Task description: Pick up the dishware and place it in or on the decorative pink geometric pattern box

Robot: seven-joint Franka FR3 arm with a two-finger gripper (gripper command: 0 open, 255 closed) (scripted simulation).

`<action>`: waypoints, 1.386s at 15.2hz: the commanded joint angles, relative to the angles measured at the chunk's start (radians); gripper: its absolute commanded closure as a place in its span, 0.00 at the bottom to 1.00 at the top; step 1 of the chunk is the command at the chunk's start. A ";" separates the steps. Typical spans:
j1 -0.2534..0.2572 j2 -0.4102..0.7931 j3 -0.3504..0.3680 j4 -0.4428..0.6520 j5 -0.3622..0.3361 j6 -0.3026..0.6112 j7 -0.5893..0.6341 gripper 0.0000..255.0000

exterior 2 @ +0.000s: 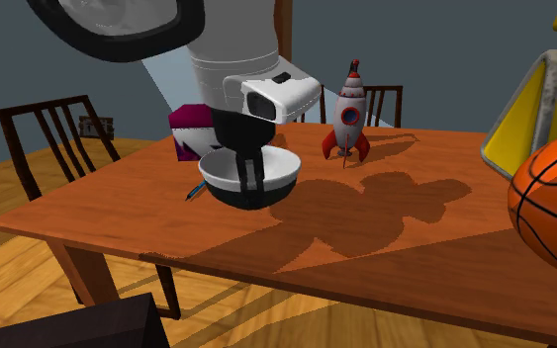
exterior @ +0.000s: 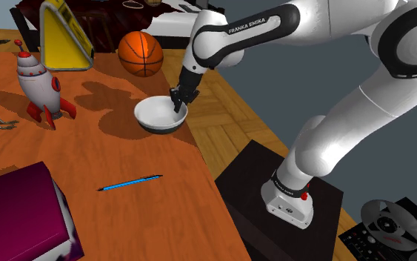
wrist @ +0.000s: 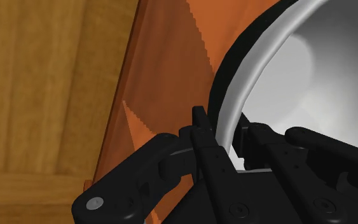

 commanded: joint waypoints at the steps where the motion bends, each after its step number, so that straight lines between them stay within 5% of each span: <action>1: -0.001 -0.012 0.000 0.014 -0.005 -0.025 0.009 1.00; 21: -0.014 -0.077 -0.011 0.223 -0.048 -0.293 0.077 1.00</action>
